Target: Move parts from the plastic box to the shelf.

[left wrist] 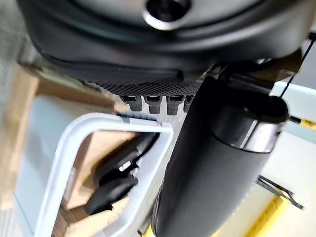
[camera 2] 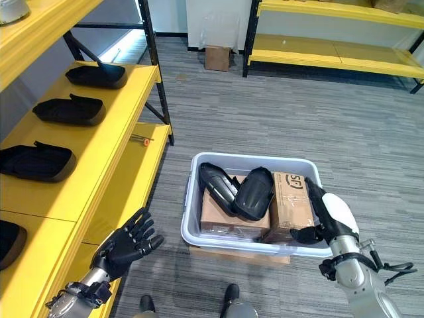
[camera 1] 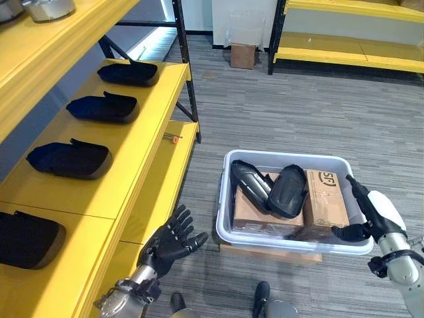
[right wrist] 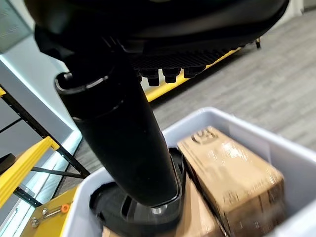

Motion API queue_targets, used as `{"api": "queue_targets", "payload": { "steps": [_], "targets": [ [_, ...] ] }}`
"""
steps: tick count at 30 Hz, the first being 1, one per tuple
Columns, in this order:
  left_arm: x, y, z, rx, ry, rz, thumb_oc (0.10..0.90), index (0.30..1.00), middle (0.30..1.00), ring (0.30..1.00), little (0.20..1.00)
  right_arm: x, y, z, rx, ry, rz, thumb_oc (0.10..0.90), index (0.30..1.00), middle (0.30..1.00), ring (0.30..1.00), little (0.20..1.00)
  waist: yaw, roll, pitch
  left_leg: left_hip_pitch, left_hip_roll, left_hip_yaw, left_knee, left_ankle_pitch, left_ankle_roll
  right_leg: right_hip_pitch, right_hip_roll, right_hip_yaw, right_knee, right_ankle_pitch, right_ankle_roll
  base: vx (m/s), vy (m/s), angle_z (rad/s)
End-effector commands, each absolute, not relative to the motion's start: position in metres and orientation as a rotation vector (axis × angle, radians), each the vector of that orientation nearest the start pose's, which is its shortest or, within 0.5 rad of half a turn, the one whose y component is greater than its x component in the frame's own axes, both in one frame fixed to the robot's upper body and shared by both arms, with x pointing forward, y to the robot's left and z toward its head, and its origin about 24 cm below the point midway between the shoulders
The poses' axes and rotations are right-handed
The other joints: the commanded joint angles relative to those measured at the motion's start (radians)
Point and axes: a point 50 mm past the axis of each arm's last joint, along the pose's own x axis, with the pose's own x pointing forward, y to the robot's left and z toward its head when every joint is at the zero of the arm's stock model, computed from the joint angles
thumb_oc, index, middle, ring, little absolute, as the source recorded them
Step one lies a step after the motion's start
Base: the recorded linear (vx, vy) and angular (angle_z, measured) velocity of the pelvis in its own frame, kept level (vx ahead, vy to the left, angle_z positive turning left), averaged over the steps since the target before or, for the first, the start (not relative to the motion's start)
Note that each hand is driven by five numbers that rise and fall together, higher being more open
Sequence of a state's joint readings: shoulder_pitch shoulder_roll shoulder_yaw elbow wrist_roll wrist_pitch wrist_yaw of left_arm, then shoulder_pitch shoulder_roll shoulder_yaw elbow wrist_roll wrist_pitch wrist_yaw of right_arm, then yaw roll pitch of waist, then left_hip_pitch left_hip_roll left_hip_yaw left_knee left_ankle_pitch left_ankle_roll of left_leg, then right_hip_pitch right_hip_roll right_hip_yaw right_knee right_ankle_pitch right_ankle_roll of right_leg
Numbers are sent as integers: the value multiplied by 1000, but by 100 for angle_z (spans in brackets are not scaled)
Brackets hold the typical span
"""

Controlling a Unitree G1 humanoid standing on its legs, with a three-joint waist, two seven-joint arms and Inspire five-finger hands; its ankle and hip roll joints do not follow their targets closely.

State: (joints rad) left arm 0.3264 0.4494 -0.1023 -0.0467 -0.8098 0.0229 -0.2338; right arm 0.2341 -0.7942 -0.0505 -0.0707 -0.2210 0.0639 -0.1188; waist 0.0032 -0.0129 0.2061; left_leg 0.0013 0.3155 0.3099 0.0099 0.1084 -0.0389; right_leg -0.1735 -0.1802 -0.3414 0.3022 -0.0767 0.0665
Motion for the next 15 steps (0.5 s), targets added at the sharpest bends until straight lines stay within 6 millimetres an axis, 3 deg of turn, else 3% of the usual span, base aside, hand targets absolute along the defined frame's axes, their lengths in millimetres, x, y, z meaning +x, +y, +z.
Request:
{"api": "queue_targets", "payload": {
  "steps": [1, 8, 11, 12, 13, 15],
  "targets": [
    [195, 213, 33, -348, 120, -266, 900, 1000, 1000, 1000, 1000, 228, -297, 117, -1068, -81, -167, 900, 1000, 1000, 1000, 1000, -9, -14, -23, 13, 94, 11, 20, 86, -115, 80, -21, 16, -29, 1, 1, 64, -56, 18],
    [199, 211, 31, -322, 138, -290, 900, 1000, 1000, 1000, 1000, 228, -292, 115, -1158, -88, -97, 900, 1000, 1000, 1000, 1000, -38, -3, -30, 35, 92, 88, 98, 91, -135, 126, -17, -14, 8, -53, -19, 102, -97, 24],
    [204, 215, 34, -320, 121, -245, 900, 1000, 1000, 1000, 1000, 230, -289, 116, -1233, -95, -43, 900, 1000, 1000, 1000, 1000, -40, -9, -27, 27, 111, 113, 175, 119, -149, 156, -2, -31, -11, -57, -39, 66, -134, 17],
    [206, 216, 36, -322, 113, -242, 900, 1000, 1000, 1000, 1000, 231, -288, 119, -1243, -104, -35, 900, 1000, 1000, 1000, 1000, -40, -17, -24, 12, 138, 127, 240, 149, -165, 173, 0, -40, -28, -59, -49, 88, -164, 15],
    [207, 215, 35, -318, 119, -247, 900, 1000, 1000, 1000, 1000, 235, -287, 124, -1246, -116, -25, 900, 1000, 1000, 1000, 1000, -35, -20, -18, -26, 148, 106, 298, 167, -176, 193, 16, -39, -56, -55, -59, 98, -146, 20],
    [207, 213, 33, -312, 132, -241, 900, 1000, 1000, 1000, 1000, 239, -283, 126, -1226, -128, -10, 900, 1000, 1000, 1000, 1000, -16, -16, -12, -51, 74, 49, 265, 129, -149, 195, 29, -16, -70, -44, -52, 81, -20, 21]
  ]
}}
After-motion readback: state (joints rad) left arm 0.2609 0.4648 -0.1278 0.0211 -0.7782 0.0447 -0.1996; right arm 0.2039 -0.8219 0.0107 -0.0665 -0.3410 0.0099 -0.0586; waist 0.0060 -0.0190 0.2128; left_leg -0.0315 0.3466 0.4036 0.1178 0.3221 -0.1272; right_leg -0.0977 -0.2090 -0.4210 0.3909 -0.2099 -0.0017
